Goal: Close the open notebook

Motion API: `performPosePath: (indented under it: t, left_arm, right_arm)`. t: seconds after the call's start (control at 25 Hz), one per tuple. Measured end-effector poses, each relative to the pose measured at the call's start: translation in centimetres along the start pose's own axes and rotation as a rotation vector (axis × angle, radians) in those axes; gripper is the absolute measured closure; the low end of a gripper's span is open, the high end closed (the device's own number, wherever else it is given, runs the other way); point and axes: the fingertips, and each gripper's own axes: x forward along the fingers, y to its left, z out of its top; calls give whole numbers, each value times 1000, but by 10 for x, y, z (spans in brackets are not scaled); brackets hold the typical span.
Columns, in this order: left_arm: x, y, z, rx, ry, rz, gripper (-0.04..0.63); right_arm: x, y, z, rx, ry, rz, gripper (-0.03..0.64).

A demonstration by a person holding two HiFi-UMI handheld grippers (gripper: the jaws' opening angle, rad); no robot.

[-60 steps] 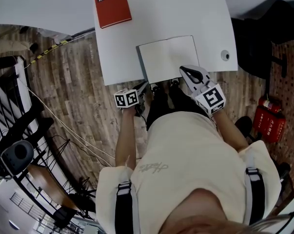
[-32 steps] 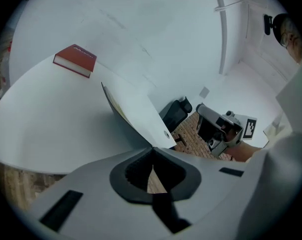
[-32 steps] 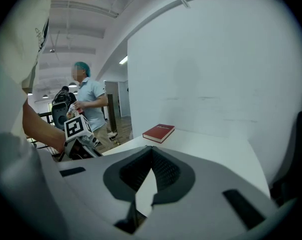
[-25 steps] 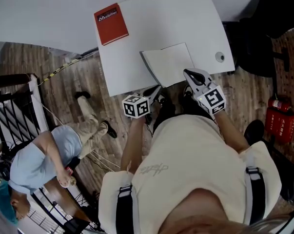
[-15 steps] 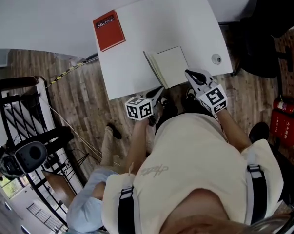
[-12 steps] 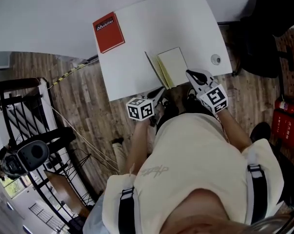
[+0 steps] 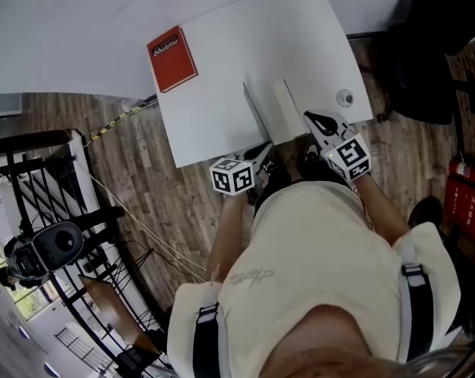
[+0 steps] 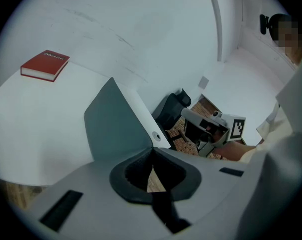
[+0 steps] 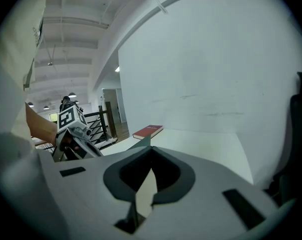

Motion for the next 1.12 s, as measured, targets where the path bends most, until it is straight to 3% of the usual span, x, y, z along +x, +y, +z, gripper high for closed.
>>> performPosePath:
  t: [0.4,0.72,0.96,1.12]
  left_arm:
    - [31,-10,-7,-6,30,10,572]
    - [64,-19,-18,65,99,80,571]
    - [87,-19,-25,78,127,126,569]
    - [94,-28,-29,87,143,117,552]
  right_arm:
    - [-11,-17,-15,34,24,8,609]
    - [-28,-40,-28,48,32,17,609]
    - [-35,-58,-47,52,45,25,609]
    - [-46,-66,-63,78,65,9,609]
